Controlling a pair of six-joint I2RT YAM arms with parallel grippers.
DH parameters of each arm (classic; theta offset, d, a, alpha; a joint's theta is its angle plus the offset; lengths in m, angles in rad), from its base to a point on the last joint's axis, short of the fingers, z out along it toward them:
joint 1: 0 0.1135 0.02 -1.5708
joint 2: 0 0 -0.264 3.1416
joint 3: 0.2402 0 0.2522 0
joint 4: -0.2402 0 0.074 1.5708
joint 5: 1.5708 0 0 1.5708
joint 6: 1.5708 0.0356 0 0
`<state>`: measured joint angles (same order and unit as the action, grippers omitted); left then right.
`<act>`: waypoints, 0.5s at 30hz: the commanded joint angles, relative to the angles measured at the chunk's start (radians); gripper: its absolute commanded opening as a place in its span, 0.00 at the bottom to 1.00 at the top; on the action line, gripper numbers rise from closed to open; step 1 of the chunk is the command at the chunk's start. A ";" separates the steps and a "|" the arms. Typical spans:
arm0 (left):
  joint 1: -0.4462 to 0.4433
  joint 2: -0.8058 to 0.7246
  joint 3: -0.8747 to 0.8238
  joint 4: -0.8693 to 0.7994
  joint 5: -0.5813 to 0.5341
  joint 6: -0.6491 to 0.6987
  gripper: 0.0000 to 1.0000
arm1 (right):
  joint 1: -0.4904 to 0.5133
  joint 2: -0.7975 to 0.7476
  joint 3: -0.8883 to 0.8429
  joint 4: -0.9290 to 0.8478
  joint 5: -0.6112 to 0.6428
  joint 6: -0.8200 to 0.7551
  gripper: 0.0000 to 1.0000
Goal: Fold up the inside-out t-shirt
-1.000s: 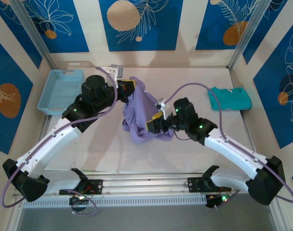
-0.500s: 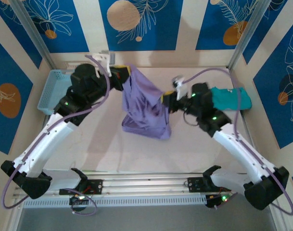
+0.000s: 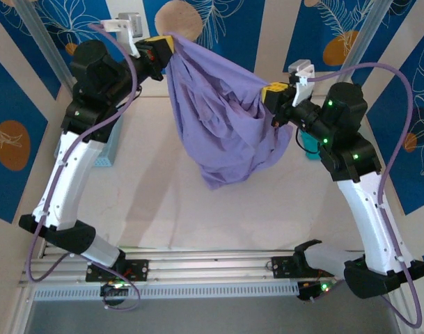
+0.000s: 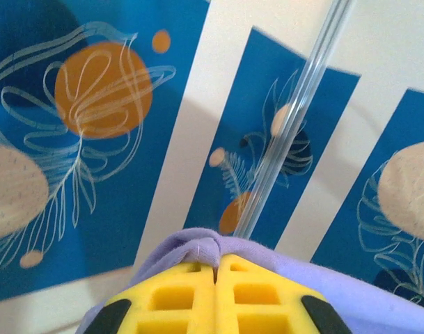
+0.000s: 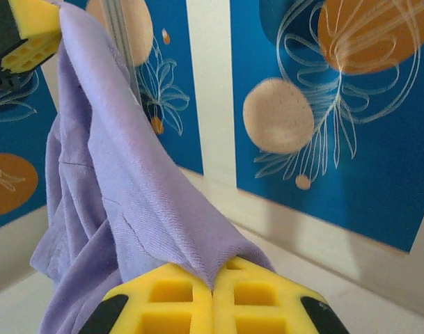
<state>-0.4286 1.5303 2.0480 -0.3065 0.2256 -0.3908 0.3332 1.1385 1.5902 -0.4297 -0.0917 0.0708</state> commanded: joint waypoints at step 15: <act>0.087 -0.269 -1.032 0.026 -0.242 0.066 0.00 | 0.170 0.025 -0.609 0.235 -0.432 0.360 0.00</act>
<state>-0.3550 1.3064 1.1339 -0.3328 0.0849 -0.3450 0.4500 1.1530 1.0473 -0.3210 -0.4541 0.2829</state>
